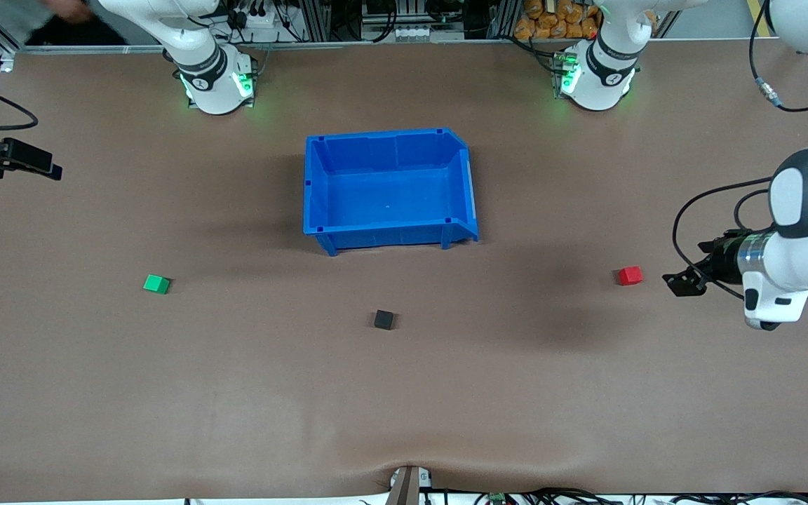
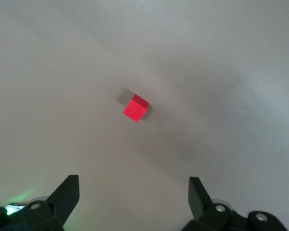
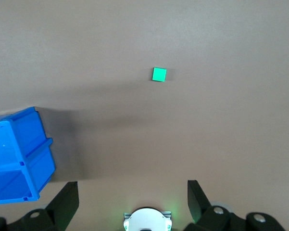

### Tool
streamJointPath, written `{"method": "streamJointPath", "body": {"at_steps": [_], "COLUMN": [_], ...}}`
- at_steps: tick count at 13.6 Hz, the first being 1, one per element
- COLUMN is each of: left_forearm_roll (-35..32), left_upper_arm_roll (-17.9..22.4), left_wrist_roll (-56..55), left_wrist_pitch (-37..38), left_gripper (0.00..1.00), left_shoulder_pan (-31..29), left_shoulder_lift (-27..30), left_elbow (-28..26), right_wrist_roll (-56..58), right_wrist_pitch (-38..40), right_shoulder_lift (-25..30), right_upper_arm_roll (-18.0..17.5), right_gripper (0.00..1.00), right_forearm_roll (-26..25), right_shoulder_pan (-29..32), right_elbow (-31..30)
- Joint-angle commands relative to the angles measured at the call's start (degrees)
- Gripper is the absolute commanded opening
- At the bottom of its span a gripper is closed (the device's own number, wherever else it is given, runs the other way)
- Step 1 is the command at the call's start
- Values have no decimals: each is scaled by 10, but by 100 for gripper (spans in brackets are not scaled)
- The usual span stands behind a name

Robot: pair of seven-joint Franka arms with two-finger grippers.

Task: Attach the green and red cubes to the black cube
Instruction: 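Move the left gripper down toward the red cube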

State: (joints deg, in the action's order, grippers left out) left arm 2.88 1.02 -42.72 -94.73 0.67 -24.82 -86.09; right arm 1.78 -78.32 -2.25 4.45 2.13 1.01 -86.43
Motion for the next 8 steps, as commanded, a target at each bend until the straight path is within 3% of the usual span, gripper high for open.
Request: {"method": "streamJointPath", "body": {"at_steps": [1,4,8], "left_forearm_roll": [40,43,3], "left_upper_arm_roll": [-2,-2,-4], "left_wrist_roll": [-13,-5,304], "left_wrist_pitch": [-29,-82,-88], "left_gripper": [100,100,100], "left_shoulder_pan": [-38,-41,-43], "left_shoulder_lift": [-12,-9,-13], "left_elbow": [-22,-65,-83], "right_wrist_roll": [-2,-1,2], "right_wrist_pitch": [4,4,-1], "right_shoulder_lift": [-2,-2,-21], "right_upper_arm_roll": [-5,-5,-5], "right_gripper": [100,100,100], "right_forearm_roll": [0,1,0], "right_shoulder_pan": [12,16,14], "right_elbow": [14,15,16]}}
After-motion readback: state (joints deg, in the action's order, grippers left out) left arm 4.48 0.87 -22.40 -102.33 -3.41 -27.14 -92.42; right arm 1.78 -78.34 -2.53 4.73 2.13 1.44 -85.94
